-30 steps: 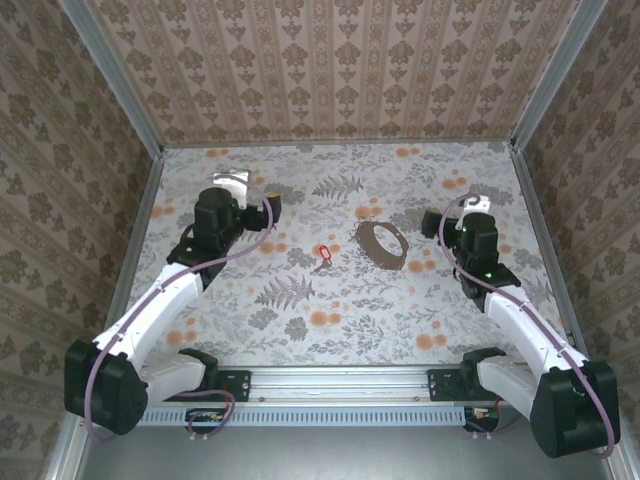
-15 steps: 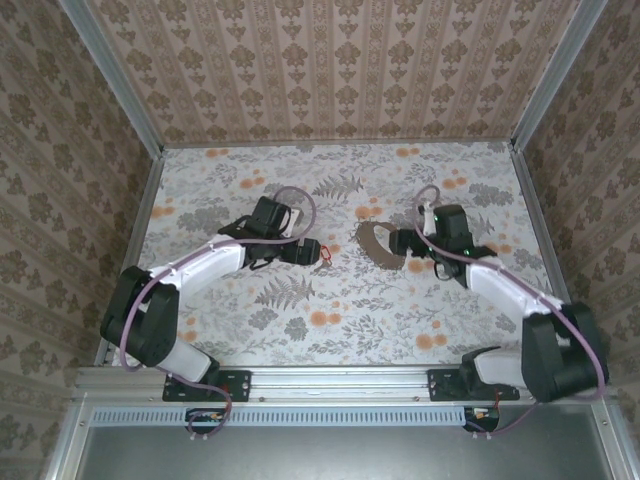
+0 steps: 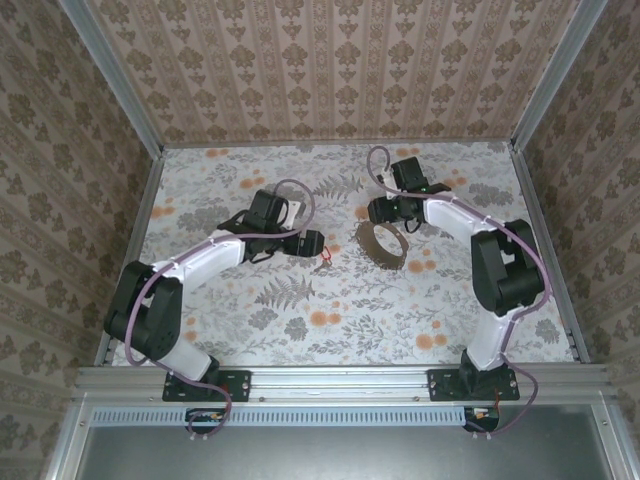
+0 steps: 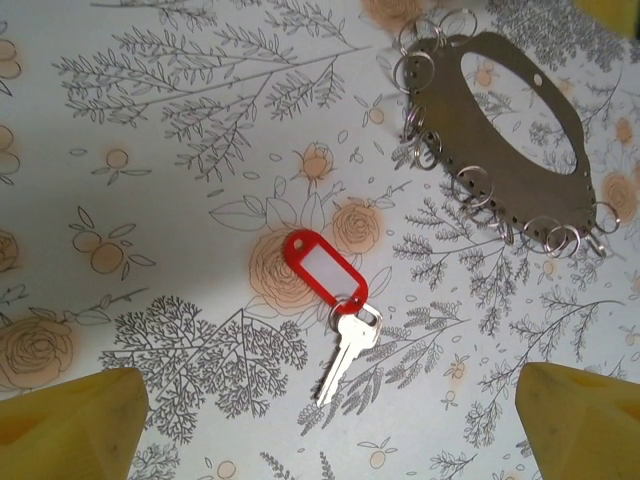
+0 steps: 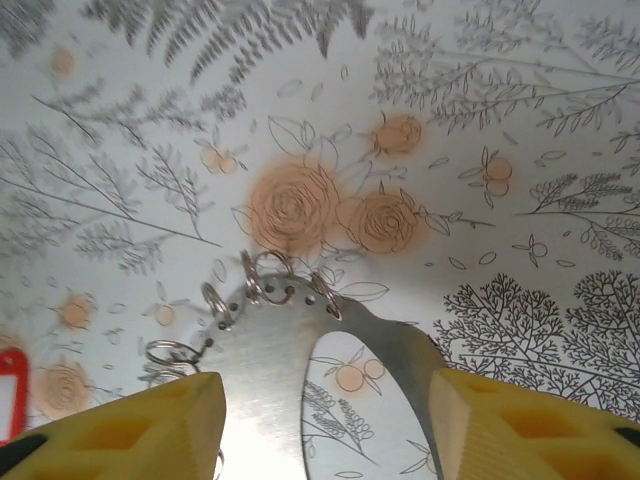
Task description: Put the keys on the keyring
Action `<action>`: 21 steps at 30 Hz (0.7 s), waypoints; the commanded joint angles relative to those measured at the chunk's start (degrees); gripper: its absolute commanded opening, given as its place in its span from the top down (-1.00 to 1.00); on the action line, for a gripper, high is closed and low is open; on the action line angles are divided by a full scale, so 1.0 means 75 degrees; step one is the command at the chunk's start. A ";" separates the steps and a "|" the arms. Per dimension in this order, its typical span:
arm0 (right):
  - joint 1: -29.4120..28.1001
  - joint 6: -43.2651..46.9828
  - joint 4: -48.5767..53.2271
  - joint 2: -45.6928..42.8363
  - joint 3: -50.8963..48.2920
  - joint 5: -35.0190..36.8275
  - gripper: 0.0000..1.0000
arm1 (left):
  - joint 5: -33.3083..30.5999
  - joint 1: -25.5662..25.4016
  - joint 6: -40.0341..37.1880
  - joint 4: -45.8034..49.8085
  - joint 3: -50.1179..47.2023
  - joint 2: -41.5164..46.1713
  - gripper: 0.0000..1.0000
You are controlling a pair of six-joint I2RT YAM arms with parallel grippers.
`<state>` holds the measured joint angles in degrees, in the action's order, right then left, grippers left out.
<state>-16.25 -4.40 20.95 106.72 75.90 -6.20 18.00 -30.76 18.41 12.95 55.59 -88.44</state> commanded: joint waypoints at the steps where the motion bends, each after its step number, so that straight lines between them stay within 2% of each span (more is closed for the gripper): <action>1: -0.0037 0.0438 0.1143 0.0417 0.0783 0.0192 0.00 | 0.0509 0.0230 -0.0120 -0.0333 -0.0089 0.0063 -0.92; 5: -0.0052 0.0605 0.1578 0.0949 0.1376 0.0238 0.17 | 0.0719 0.0357 -0.0067 -0.0526 -0.0144 0.0075 -0.92; 21: -0.0176 0.0822 0.2197 0.2190 0.2616 0.0214 0.35 | 0.0941 0.0381 -0.0076 -0.0638 -0.0174 0.0140 -0.92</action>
<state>-17.21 0.54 34.39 121.45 93.10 -5.15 24.01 -28.08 18.41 9.28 55.02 -88.44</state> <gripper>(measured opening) 0.328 0.958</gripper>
